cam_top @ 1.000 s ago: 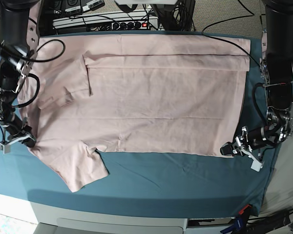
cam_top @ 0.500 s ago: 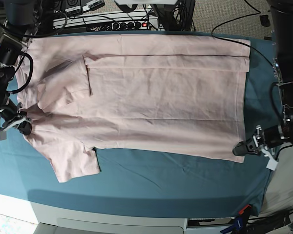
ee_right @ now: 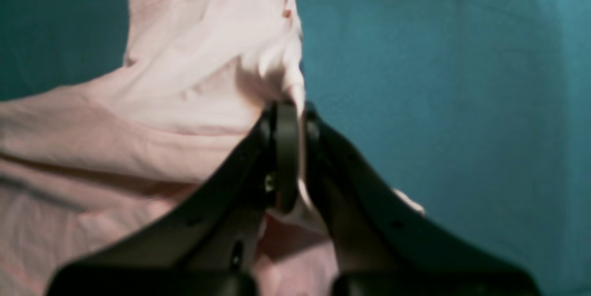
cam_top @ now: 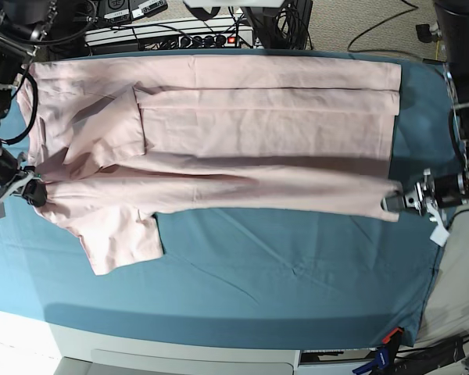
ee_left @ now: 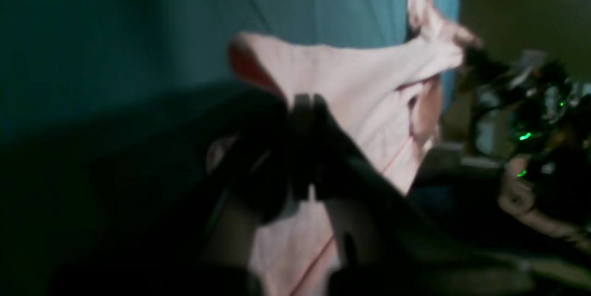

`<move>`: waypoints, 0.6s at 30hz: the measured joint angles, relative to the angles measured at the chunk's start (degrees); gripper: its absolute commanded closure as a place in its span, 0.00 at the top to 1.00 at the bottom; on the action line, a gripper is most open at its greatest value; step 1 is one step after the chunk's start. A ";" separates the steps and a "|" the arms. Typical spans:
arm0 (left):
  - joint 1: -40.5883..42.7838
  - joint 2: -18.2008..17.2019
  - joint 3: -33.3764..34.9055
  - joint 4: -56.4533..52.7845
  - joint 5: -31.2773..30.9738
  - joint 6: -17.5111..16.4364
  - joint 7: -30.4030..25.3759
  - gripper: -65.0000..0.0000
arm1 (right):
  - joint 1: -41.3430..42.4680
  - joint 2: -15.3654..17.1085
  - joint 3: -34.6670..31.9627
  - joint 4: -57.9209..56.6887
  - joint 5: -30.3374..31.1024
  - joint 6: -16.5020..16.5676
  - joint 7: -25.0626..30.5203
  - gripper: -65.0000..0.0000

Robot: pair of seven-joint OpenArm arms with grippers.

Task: Fold the T-shirt properly
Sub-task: 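Lift and fold the side edge over the shirt body with both grippers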

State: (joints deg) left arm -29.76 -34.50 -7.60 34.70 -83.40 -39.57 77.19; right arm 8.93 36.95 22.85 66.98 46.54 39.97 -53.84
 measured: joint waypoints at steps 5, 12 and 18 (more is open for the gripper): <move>6.05 -0.61 0.04 10.10 -0.02 -0.13 1.07 0.00 | -3.23 1.99 0.52 2.29 4.74 0.00 -4.81 0.00; 11.26 -2.73 0.04 17.90 -0.26 -0.13 1.99 0.00 | -5.44 2.89 7.30 2.40 11.06 0.00 -12.92 0.00; 12.68 -3.78 0.04 19.10 -0.57 -0.15 2.10 0.00 | -8.09 3.58 10.05 2.40 14.25 0.17 -15.82 0.00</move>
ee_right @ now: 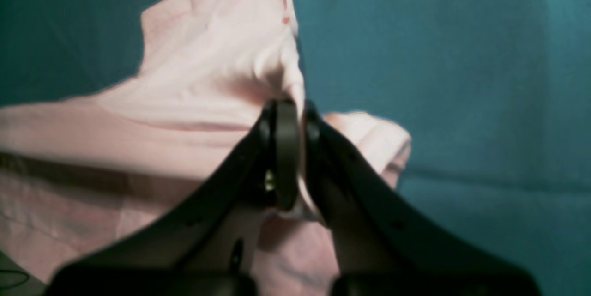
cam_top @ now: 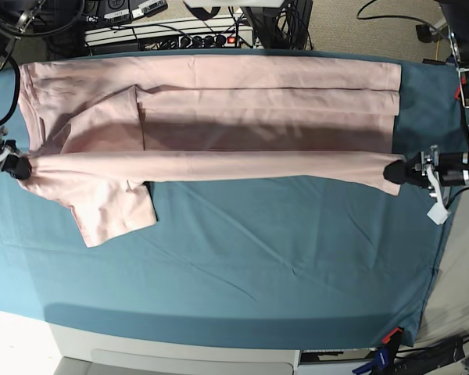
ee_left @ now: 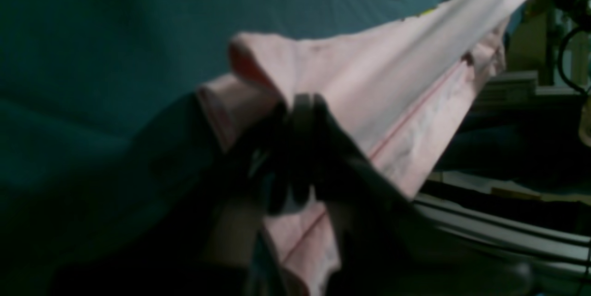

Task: Fold the T-shirt properly
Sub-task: 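Lift and fold the side edge over the shirt body with both grippers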

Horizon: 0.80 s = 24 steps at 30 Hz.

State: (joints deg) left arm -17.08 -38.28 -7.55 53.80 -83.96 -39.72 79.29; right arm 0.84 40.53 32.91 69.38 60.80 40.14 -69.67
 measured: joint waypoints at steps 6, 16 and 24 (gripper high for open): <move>0.39 -0.24 0.00 0.02 -0.13 0.00 0.76 0.00 | -4.11 0.39 0.09 0.00 0.28 0.00 -0.92 0.00; 4.09 -0.31 0.00 0.74 -0.11 0.00 0.68 0.00 | -6.40 0.07 0.11 0.00 0.42 -0.02 -1.22 0.00; 5.18 -0.33 0.00 2.01 -0.09 0.00 0.66 0.00 | -6.40 -0.85 0.11 0.00 -0.22 -0.07 -1.29 0.00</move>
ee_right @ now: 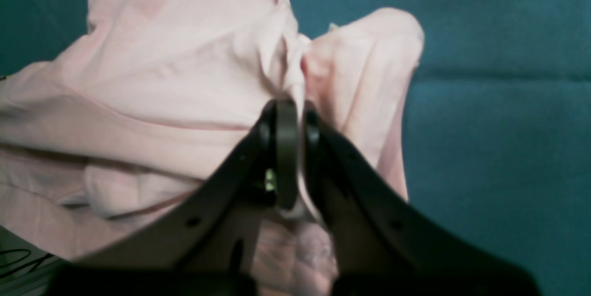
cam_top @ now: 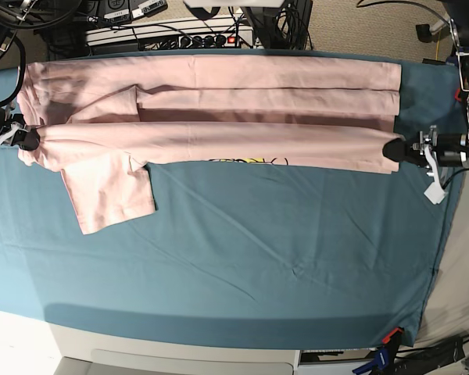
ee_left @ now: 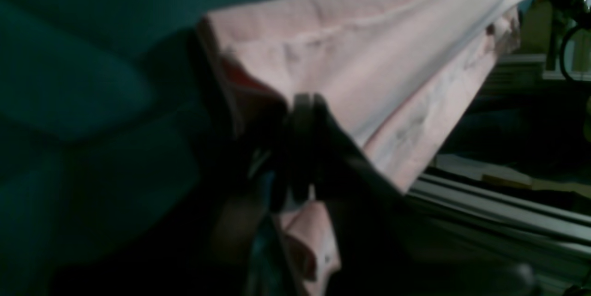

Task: Fold the T-shirt properly
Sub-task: 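Lift and fold the side edge over the shirt body with both grippers, then open both grippers and release the folded side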

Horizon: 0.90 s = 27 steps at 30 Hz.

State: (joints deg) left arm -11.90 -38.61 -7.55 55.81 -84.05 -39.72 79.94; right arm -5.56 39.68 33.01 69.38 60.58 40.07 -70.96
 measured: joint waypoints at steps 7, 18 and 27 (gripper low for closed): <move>0.00 -0.22 0.00 0.59 0.63 0.00 0.15 0.33 | -0.02 -0.81 -0.02 0.00 -0.31 -0.09 -1.20 0.37; -0.33 -7.98 -1.20 11.10 0.63 0.00 0.13 0.45 | 3.48 1.40 6.49 -0.02 -0.52 -0.15 -0.33 0.48; -6.71 -9.05 -8.66 12.83 0.37 0.00 -1.62 0.45 | 19.39 0.44 9.38 -5.22 -11.58 -0.09 7.39 0.48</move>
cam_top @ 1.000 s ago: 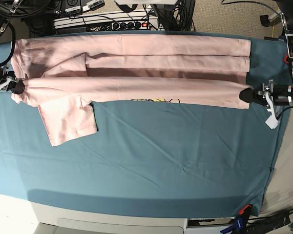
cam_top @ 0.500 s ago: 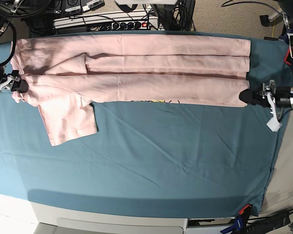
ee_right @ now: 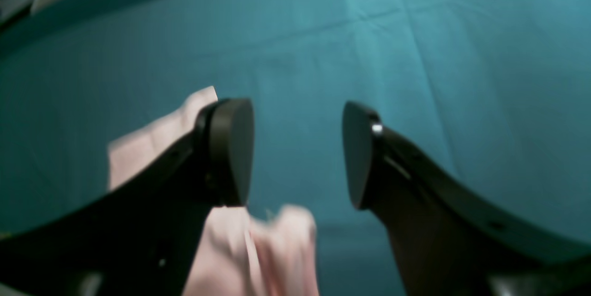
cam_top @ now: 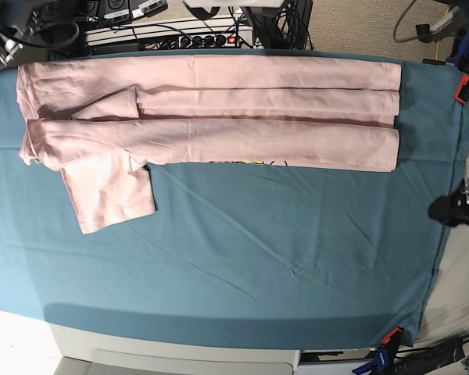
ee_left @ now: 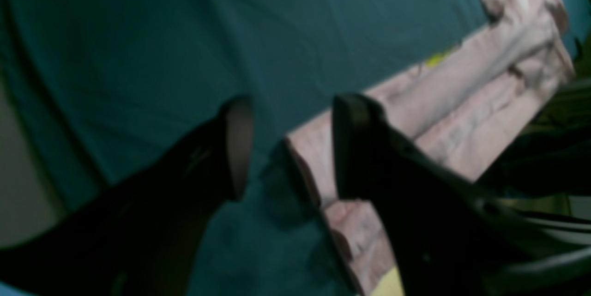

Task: Fold the T-shirt properly
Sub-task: 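Open both grippers and release the folded side, then grasp the sleeve with the right gripper and fold it onto the shirt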

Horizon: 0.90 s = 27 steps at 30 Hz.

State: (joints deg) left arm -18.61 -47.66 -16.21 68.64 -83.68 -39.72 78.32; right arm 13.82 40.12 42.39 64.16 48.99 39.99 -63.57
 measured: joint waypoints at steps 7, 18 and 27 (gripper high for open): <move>-1.90 0.48 0.04 0.00 0.04 0.00 -0.37 0.45 | 10.23 -6.82 -10.16 -21.92 -0.98 -0.68 4.17 0.48; -1.86 0.48 0.04 0.00 0.04 0.00 -0.39 0.45 | 16.76 -14.64 -16.37 -26.58 -13.90 -0.44 9.66 0.48; -1.64 0.48 0.04 0.00 0.04 0.00 -0.39 0.45 | 16.68 -13.57 -16.26 -26.56 -23.52 -1.11 16.68 0.48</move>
State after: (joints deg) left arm -20.25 -47.18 -16.16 68.64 -83.64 -39.72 77.93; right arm 30.50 26.55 26.13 37.60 25.47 38.87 -46.89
